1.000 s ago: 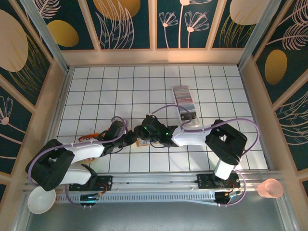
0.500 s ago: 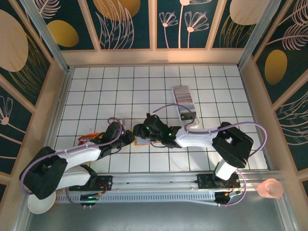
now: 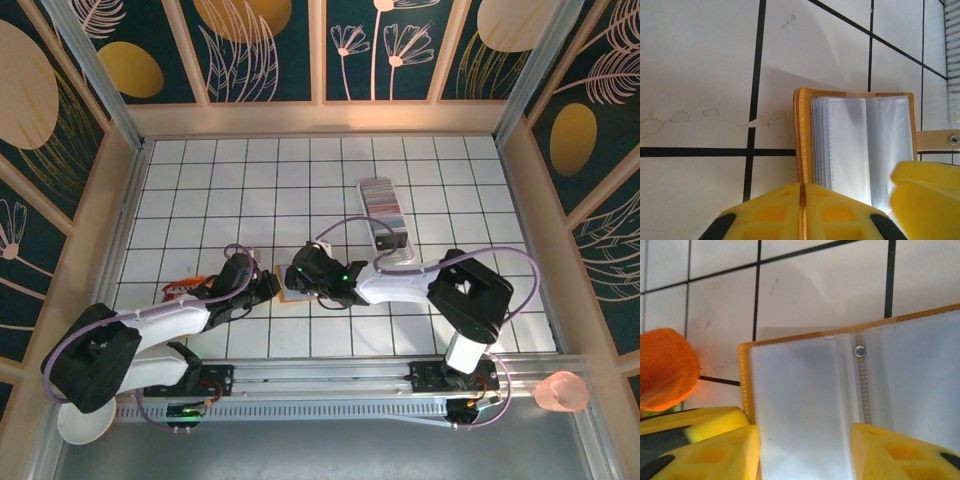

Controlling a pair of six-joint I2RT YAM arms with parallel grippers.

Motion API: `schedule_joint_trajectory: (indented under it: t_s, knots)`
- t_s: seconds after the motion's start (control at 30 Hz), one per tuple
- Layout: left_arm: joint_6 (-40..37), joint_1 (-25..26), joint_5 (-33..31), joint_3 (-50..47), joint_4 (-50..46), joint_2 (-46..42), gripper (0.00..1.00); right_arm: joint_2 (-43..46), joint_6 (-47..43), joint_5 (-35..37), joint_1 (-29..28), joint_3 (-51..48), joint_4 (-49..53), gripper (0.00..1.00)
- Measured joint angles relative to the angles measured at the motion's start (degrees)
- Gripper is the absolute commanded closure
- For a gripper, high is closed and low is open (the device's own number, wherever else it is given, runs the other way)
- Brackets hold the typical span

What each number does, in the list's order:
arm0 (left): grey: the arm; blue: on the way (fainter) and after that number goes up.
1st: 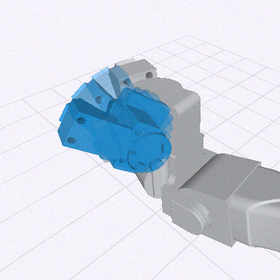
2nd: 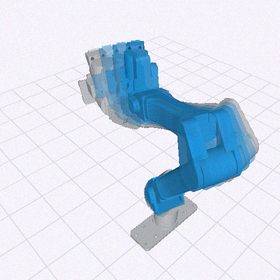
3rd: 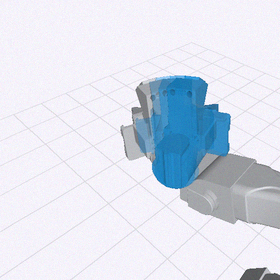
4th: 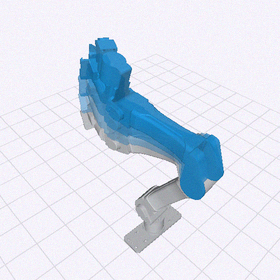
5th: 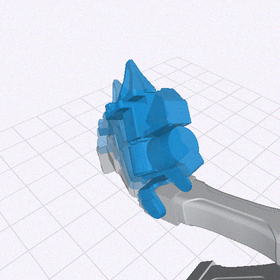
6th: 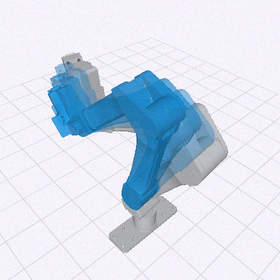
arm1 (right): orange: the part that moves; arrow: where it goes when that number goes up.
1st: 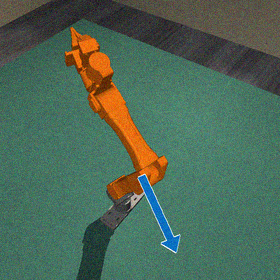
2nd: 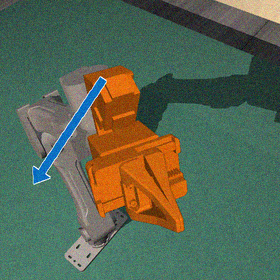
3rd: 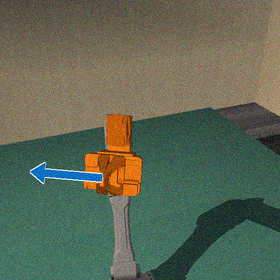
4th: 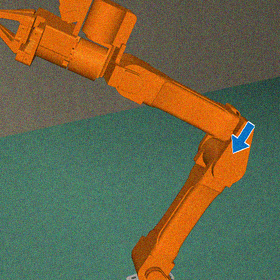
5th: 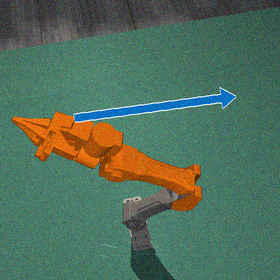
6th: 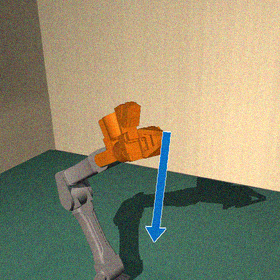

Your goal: Put the credit cards into the card holder

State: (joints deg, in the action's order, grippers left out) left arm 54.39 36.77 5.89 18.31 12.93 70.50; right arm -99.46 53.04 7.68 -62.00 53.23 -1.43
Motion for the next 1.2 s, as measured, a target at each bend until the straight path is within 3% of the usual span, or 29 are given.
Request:
schedule_joint_trajectory:
  t_s: [0.13, 0.37, 0.97, 1.2]
  knots:
    - [0.28, 0.0, -0.66, -0.09, -0.76, -1.77, 0.89, -3.28, -2.21, 0.13, -0.68, 3.32, 2.6, 0.53]
    - [1.49, 0.0, -4.9, -1.6, -4.96, -7.93, 0.76, -6.34, -5.9, 1.51, -2.4, 8.28, 6.62, 0.56]
    - [6.54, 0.0, -15.19, -3.32, -13.73, -22.58, 0.79, -12.13, -9.73, 3.54, -4.87, 16.0, 13.55, 0.56]
    - [7.43, -0.02, -15.58, -3.78, -14.67, -22.91, 0.81, -12.74, -9.55, 4.98, -4.94, 16.9, 15.8, 0.73]
